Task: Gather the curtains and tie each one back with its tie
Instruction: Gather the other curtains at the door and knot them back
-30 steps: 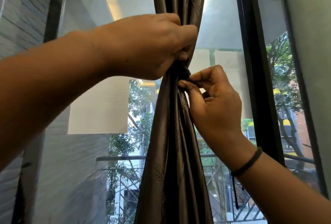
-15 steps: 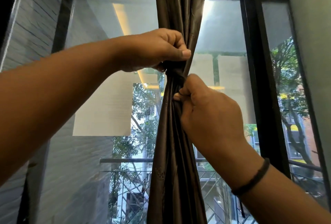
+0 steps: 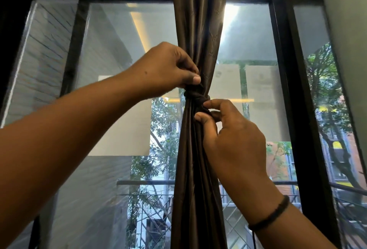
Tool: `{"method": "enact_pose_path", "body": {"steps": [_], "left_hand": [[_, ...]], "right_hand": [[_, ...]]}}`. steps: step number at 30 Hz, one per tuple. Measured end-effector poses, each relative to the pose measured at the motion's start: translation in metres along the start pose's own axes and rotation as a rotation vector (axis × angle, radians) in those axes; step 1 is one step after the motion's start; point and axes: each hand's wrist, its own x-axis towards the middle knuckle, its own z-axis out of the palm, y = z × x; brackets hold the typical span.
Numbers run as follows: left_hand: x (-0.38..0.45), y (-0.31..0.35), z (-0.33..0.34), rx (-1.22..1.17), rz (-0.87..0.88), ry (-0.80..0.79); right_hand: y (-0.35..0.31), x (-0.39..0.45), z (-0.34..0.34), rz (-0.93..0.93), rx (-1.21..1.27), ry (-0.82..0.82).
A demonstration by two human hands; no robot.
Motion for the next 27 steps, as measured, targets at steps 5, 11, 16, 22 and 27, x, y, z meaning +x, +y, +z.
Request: {"method": "enact_pose_path", "body": {"steps": [5, 11, 16, 22, 27], "left_hand": [[-0.003, -0.010, 0.005, 0.002, -0.043, -0.006], [0.010, -0.015, 0.014, -0.139, -0.068, 0.222], [0.040, -0.020, 0.014, -0.079, -0.086, 0.390], [0.058, -0.059, 0.025, -0.171, -0.305, 0.449], [0.051, -0.070, 0.043, -0.277, -0.429, 0.453]], "right_hand": [[-0.005, 0.000, 0.004, 0.014, -0.081, -0.027], [-0.018, 0.020, -0.001, 0.121, -0.312, -0.209], [-0.029, 0.027, 0.009, 0.061, -0.366, -0.357], [-0.024, 0.015, 0.015, -0.168, -0.233, -0.516], [-0.008, -0.002, 0.029, -0.168, -0.020, -0.448]]}}
